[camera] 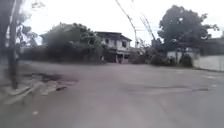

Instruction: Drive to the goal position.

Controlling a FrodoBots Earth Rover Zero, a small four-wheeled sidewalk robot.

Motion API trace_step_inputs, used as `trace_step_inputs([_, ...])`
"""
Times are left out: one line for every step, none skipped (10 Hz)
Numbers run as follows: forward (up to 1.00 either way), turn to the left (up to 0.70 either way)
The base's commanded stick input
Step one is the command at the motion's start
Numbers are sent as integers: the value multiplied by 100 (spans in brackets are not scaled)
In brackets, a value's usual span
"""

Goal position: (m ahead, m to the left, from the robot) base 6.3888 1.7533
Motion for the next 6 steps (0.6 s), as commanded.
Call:
trace_step_inputs([100,-2])
trace_step_inputs([100,-2])
trace_step_inputs([100,-2])
trace_step_inputs([100,-2])
trace_step_inputs([100,-2])
trace_step_inputs([100,-2])
